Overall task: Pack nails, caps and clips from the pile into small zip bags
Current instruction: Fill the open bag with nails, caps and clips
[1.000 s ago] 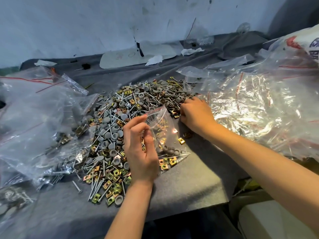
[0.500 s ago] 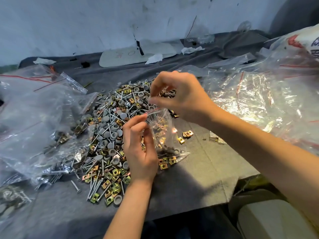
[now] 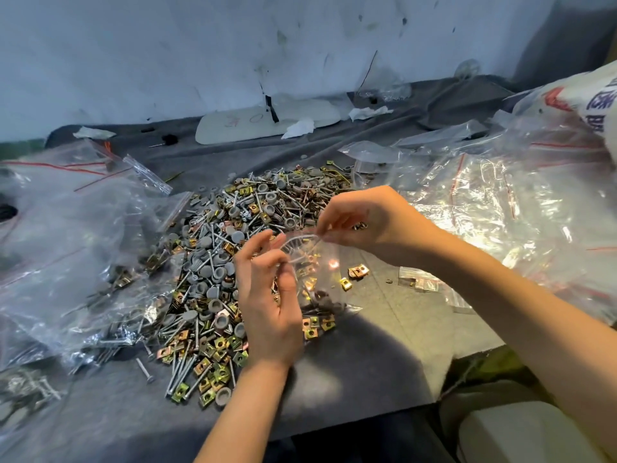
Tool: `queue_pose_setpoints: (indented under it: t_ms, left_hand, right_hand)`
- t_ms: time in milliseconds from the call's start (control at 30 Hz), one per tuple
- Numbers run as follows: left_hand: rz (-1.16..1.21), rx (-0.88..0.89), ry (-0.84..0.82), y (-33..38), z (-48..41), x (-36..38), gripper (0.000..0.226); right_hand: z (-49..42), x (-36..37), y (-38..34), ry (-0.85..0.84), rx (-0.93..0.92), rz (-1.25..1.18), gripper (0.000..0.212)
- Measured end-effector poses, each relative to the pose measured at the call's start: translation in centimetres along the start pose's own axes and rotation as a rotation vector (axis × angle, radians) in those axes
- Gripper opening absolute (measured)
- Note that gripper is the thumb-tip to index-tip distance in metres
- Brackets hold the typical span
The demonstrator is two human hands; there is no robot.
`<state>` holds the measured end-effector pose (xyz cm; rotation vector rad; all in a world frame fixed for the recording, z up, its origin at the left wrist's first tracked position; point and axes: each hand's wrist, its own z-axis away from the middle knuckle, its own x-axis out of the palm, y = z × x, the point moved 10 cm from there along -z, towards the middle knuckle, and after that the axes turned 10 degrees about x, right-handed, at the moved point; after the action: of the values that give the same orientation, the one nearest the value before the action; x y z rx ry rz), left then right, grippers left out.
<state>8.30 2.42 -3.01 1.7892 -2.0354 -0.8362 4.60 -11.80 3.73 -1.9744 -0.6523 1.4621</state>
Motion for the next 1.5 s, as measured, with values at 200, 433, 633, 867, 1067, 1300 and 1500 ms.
queue_pose_setpoints:
  t_ms: [200, 433, 633, 867, 1067, 1300, 1500]
  left_hand:
    - [0.018, -0.022, -0.032, 1.6, -1.7, -1.0, 0.019]
    - [0.114, -0.018, -0.151, 3.9, -4.3, -0.3, 0.057]
    - [0.128, 0.069, -0.185, 5.8, -5.2, 0.4, 0.066]
    - [0.151, -0.114, -0.199, 4.6, -3.8, 1.4, 0.049]
    - [0.328, -0.304, -0.223, 3.6, -3.0, 2.7, 0.005]
    - [0.316, -0.3, -0.256, 3.6, -2.9, 3.3, 0.008]
    - [0.258, -0.251, -0.289, 4.3, -3.0, 3.8, 0.004]
  right_hand:
    - [2.2, -2.1, 1.3, 0.117, -0.038, -0.254, 0.02]
    - [3.7, -5.3, 1.5, 0.152, -0.055, -0.518, 0.024]
    - [4.7, -6.9, 0.6, 0.188, -0.11, -0.39, 0.024]
    - [4.7, -4.7, 1.3, 0.152, -0.033, -0.128, 0.009]
    - [4.7, -3.8, 0.9, 0.129, -0.017, -0.065, 0.011]
    - [4.6, -3.8, 0.0, 0.152, -0.061, -0.048, 0.005]
    - [4.7, -2.9, -0.6, 0.127, -0.081, -0.113, 0.006]
